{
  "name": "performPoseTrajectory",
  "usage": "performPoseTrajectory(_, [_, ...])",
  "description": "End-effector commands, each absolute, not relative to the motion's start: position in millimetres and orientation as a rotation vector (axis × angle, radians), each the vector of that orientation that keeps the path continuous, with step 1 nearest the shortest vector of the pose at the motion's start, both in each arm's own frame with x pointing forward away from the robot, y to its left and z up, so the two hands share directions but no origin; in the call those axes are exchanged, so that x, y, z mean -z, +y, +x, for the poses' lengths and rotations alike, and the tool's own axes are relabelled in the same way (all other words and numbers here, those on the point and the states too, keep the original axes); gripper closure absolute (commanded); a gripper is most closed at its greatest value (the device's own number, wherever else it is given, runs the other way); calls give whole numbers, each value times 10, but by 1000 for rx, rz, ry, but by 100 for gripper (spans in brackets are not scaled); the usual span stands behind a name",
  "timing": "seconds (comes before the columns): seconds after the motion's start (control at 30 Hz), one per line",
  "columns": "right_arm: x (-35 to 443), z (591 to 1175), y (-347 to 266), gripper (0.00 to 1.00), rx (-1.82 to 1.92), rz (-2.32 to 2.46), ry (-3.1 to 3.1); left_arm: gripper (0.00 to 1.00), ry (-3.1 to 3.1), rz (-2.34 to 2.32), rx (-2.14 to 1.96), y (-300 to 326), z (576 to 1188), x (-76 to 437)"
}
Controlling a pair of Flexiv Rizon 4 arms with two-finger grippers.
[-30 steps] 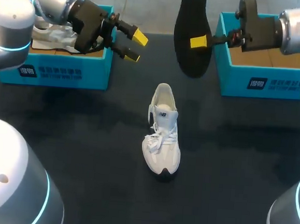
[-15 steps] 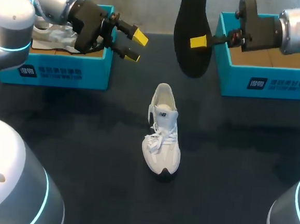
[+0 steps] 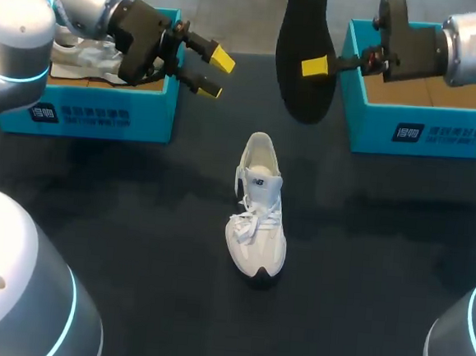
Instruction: Take the shoe out of the shoebox, open the shoe tongue, remove and reinsert the insole, then place the shoe into the shoebox
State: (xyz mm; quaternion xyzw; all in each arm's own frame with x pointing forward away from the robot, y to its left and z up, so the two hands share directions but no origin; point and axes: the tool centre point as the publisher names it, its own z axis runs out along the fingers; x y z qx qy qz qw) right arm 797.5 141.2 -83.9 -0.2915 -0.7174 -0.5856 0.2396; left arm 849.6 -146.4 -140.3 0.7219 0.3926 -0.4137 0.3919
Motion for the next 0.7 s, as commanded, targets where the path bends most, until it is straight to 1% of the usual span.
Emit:
performPoseTrajectory(0.03, [845, 7981, 1428, 100, 1604, -799, -1964, 0, 997, 1837, 1049, -1458, 8495, 1399])
performPoseTrajectory(0.37, [845, 7981, 1428, 100, 1604, -799, -1964, 0, 986, 1887, 1069, -1485, 8616, 1438])
performPoseTrajectory(0.7, [942, 8201, 1530, 100, 1671, -743, -1993, 0, 996, 1931, 1075, -1363, 8682, 1490])
